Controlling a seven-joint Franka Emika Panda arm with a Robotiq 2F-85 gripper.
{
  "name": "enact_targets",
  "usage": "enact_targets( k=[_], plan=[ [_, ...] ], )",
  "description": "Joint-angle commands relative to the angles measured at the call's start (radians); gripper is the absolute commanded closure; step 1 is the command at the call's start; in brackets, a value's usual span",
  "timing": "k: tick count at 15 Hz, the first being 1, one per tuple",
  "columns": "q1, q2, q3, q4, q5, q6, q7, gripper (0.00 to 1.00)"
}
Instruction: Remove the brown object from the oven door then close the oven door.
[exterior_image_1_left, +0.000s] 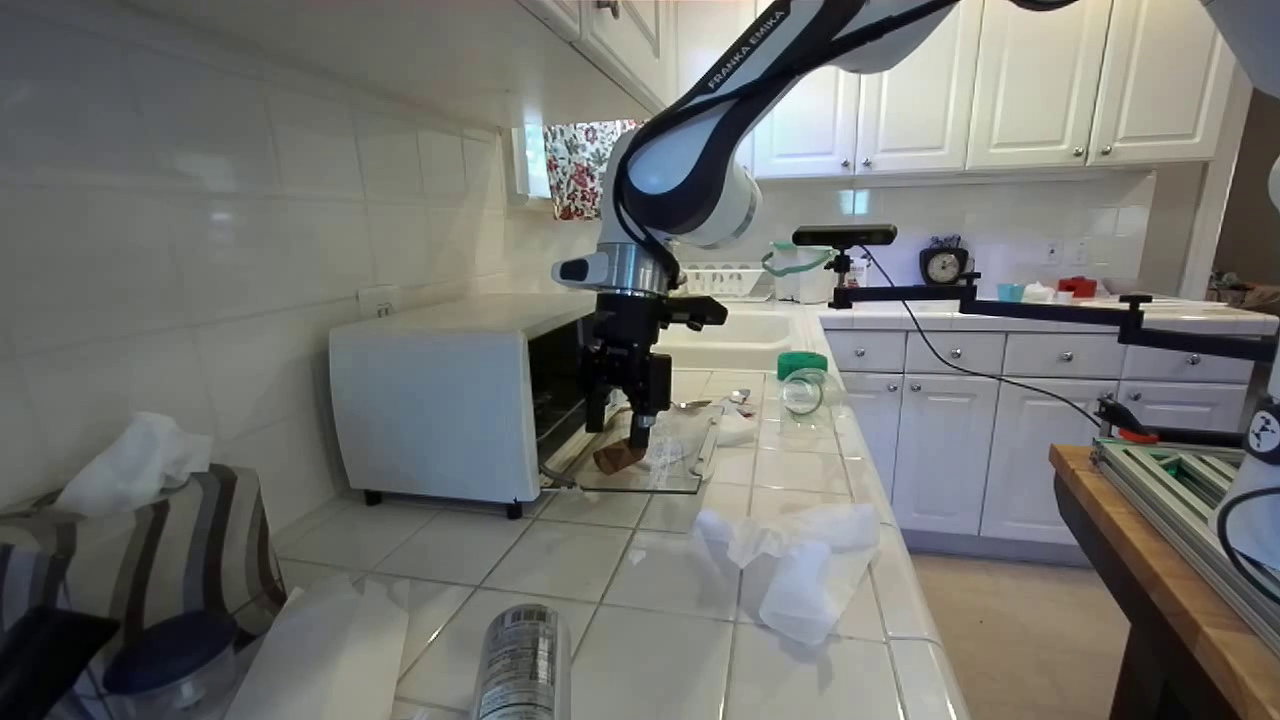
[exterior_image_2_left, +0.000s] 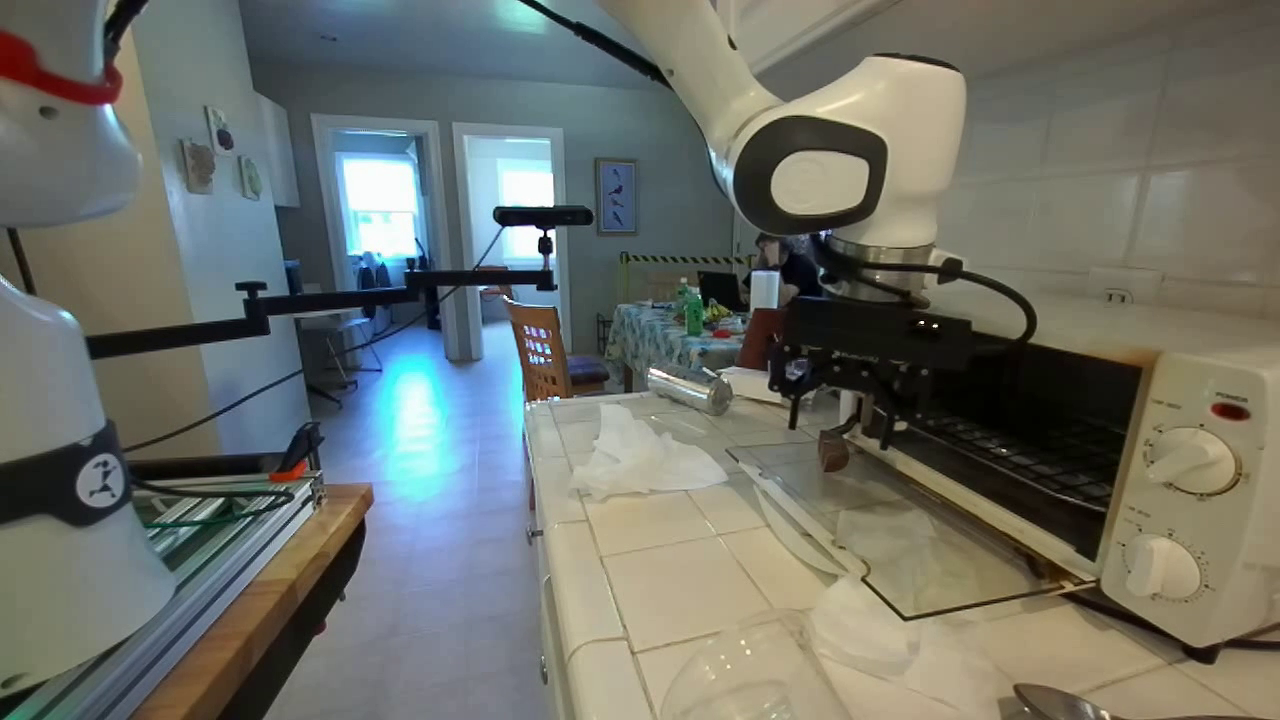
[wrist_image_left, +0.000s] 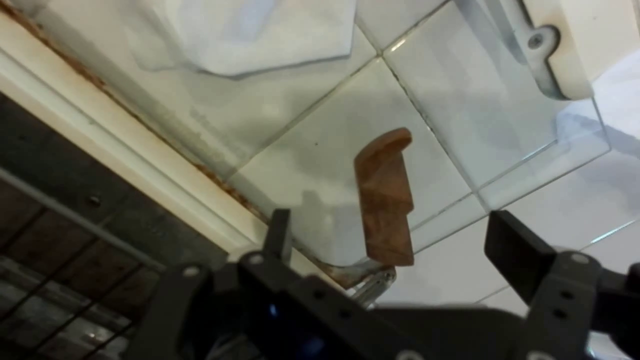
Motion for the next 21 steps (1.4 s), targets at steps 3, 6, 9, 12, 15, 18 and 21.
enact_targets(
  k=[3, 6, 9, 12, 15, 18, 21],
  plan=[
    [-0.019, 0.034, 0.016, 0.047, -0.021, -0.04, -0.014, 0.35],
    [-0.023, 0.036, 0.016, 0.05, -0.022, -0.043, -0.016, 0.58],
    [-0.025, 0.036, 0.016, 0.051, -0.023, -0.044, -0.015, 0.81],
    [-0.025, 0.038, 0.017, 0.052, -0.023, -0.045, -0.015, 0.94],
    [-0.018, 0.024, 0.015, 0.044, -0.027, -0.058, -0.001, 0.93],
    [0.0, -0.022, 0.031, 0.023, -0.027, -0.09, 0.014, 0.93],
    [0.023, -0.061, 0.055, 0.031, -0.022, -0.147, 0.024, 0.93]
  ],
)
